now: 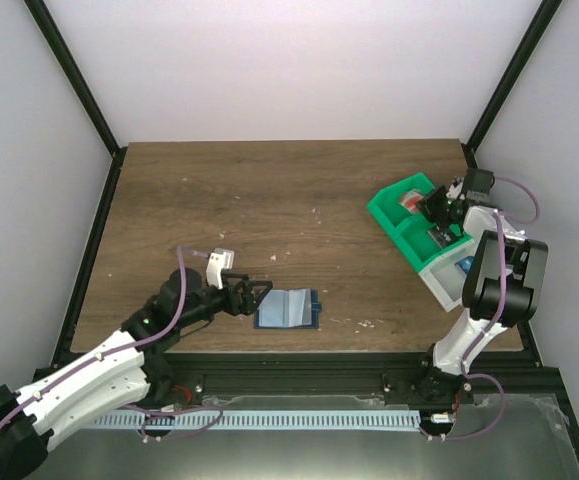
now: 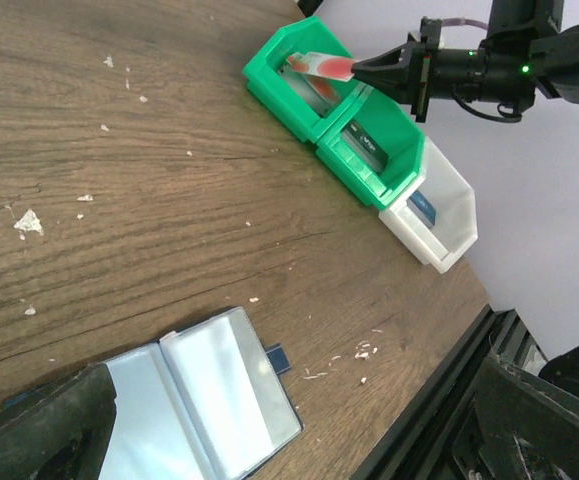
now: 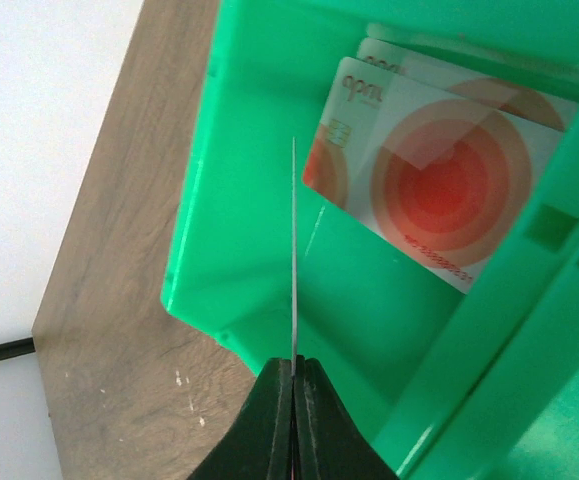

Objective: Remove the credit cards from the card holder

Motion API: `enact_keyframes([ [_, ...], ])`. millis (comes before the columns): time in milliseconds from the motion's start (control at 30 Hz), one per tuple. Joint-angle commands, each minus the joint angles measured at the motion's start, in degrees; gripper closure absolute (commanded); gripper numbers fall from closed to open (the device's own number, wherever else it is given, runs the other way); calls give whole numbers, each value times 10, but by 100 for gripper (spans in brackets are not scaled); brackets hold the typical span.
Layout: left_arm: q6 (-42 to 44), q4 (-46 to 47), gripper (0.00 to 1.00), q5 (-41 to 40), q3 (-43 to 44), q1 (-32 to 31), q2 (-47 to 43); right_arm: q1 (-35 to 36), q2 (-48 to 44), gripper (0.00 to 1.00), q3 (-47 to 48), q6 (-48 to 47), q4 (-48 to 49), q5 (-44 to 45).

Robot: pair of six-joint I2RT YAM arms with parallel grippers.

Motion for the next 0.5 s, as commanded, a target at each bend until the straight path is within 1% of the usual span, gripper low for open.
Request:
enact_keyframes([
  [0, -8, 28, 0, 3, -9, 0, 0, -12, 21, 99, 39, -1, -17, 7],
  [133, -12, 30, 0, 2, -12, 0, 3, -19, 36, 100, 58, -1, -27, 11],
  [267, -12, 32, 0, 0, -10, 1, 7, -25, 40, 100, 57, -4, -17, -6],
  [467, -11, 38, 0, -1, -8, 1, 19, -30, 35, 99, 52, 3, -6, -2],
])
